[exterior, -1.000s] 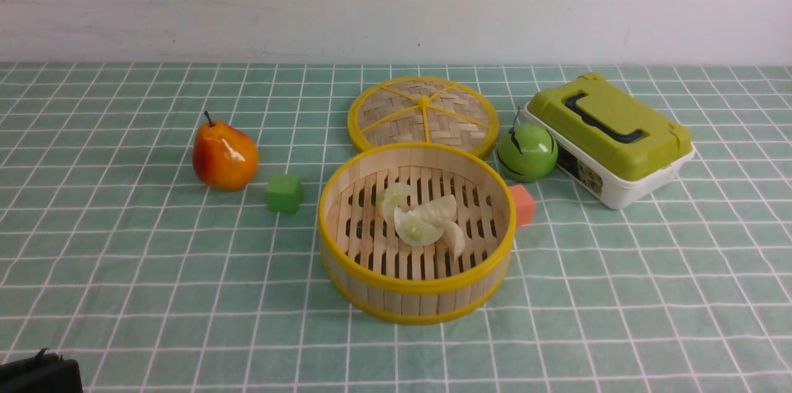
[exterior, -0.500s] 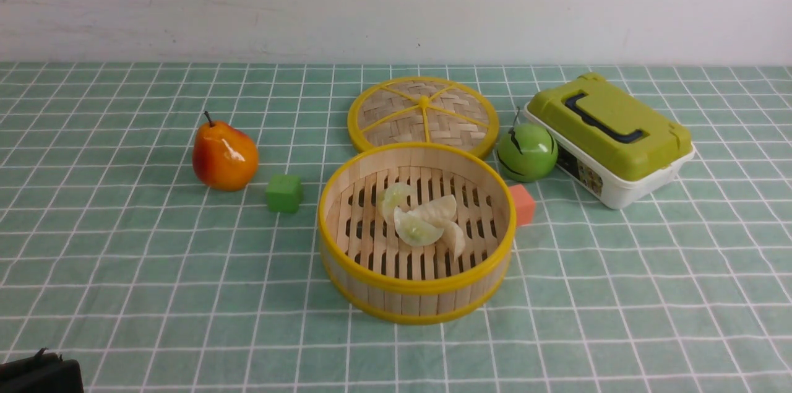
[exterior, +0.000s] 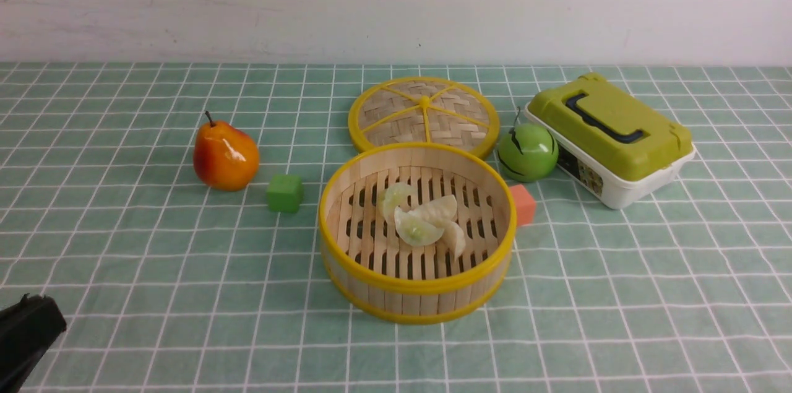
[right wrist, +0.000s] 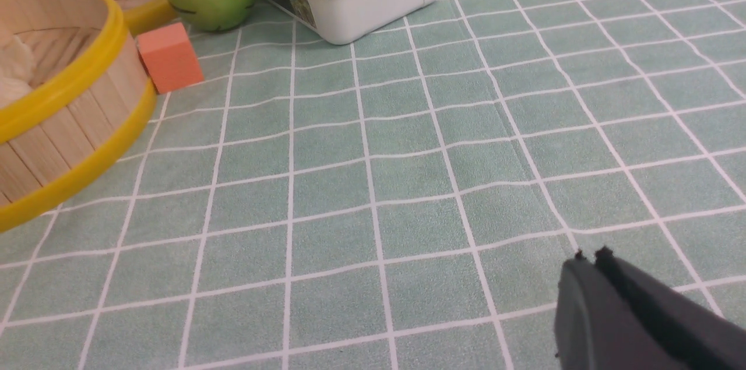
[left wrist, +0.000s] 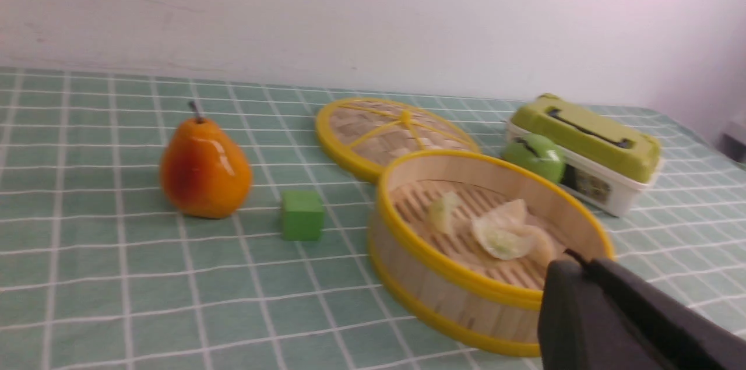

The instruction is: Put the dumplings into the steamer on the table with the blue tablecloth.

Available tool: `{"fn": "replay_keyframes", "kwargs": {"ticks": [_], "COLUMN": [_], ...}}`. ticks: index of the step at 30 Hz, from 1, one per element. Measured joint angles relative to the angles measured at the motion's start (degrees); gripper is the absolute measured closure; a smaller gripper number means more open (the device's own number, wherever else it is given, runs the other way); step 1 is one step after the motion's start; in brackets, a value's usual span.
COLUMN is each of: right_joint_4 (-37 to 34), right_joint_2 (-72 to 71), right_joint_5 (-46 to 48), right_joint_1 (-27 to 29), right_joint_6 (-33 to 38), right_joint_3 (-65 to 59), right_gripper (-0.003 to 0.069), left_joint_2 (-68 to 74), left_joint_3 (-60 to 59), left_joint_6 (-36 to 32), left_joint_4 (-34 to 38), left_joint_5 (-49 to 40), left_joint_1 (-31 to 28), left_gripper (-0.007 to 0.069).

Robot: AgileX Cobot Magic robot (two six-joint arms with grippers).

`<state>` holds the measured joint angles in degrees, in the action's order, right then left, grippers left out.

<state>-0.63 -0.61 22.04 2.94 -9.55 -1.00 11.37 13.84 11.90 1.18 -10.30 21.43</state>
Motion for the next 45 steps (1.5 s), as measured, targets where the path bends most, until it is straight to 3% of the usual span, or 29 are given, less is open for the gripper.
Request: {"fn": "replay_keyframes", "kwargs": {"ticks": [9, 14, 24, 45], "right_joint_4": [0.0, 0.0, 0.0, 0.0], "right_joint_2": [0.0, 0.0, 0.0, 0.0], "right_joint_5": [0.0, 0.0, 0.0, 0.0], "right_joint_1": [0.0, 0.0, 0.0, 0.0], "right_joint_6": [0.0, 0.0, 0.0, 0.0], "right_joint_3": [0.0, 0.0, 0.0, 0.0], "right_gripper": [0.0657, 0.0656, 0.0649, 0.0625], "left_joint_2": [-7.0, -10.8, -11.9, -11.9], "left_joint_3": [-9.7, -13.8, -15.6, -15.6], "left_joint_6": [0.0, 0.0, 0.0, 0.0], "left_joint_4": [-1.2, -2.8, -3.4, -3.6], "left_joint_5": [2.0, 1.4, -11.4, -11.7], "left_joint_1": [-18.7, -23.4, -23.7, -23.9], "left_gripper": [0.0638, 0.0638, 0.0638, 0.0638]}}
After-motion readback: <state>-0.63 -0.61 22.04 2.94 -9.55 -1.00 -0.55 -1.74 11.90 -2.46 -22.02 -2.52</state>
